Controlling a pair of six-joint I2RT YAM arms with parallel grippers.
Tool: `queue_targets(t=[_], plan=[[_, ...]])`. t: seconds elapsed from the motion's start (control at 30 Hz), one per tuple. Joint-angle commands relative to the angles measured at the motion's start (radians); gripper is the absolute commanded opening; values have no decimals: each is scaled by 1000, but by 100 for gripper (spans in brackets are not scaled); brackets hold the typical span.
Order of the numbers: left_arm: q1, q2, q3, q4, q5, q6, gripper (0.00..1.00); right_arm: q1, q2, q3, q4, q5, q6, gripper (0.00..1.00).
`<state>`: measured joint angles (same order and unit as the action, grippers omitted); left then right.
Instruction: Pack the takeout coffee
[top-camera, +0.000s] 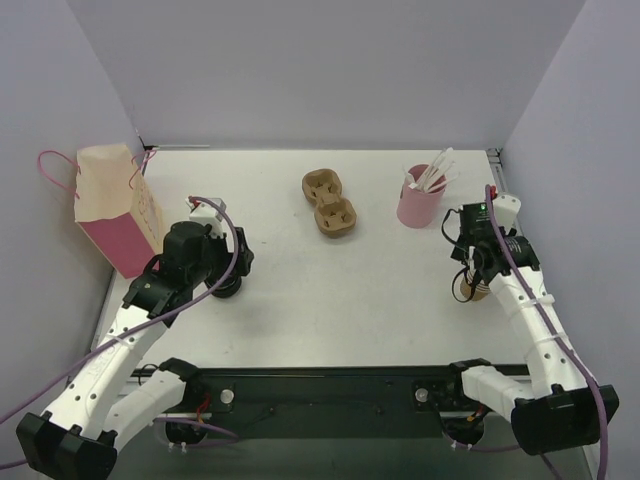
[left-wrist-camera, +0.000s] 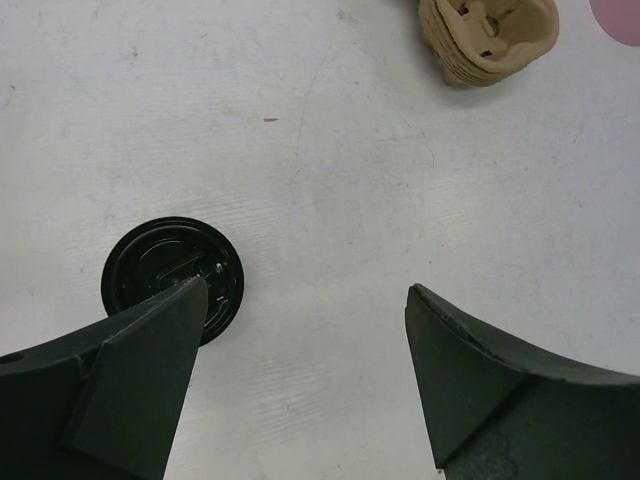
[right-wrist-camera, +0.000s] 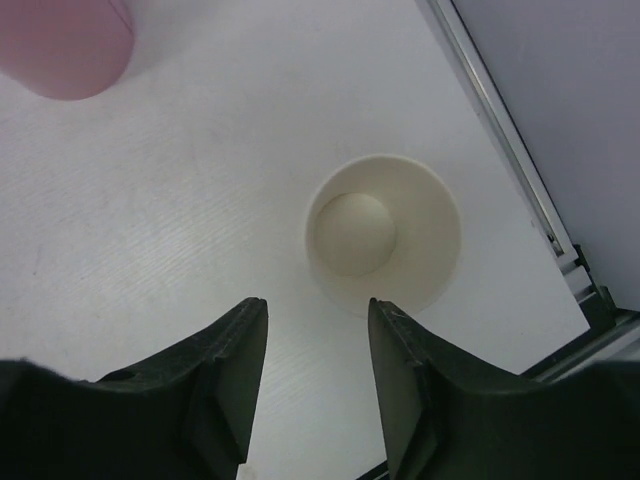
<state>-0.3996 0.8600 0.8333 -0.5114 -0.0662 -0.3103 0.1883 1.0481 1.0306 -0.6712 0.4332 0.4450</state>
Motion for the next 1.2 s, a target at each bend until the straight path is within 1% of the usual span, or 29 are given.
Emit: queue_targets(t=[0.0,0.03,0.07,0.1,0.17,0.23,0.3,0.7,0.77,0.9,1.17], plan=[[-4,20,38,44,60,4,90,-49,67,34,-10,-10,-69,37],[-4,20,41,44,63,2,90,-55,78,37,2,-63,-93,35],[-4,24,38,45,66,0,90,-70,90,43,10,-79,-98,33],[-5,24,38,48,66,0,90,-78,120,51,10,-85,-101,30],[-4,24,33,53,95,-3,90,-107,144,59,2,-71,-101,29],[-4,24,32,54,101,-4,89,-130,153,54,2,-82,-101,29],[-4,25,32,54,108,-6,89,-159,165,54,2,-134,-114,31],[-4,33,35,56,115,-7,89,-185,216,36,16,-217,-123,31],[-4,34,35,56,115,-7,89,-185,222,29,19,-218,-120,31],[-4,33,35,56,118,-7,89,-185,227,25,22,-199,-123,25],[-4,28,35,56,123,-9,89,-214,239,25,24,-182,-127,24]])
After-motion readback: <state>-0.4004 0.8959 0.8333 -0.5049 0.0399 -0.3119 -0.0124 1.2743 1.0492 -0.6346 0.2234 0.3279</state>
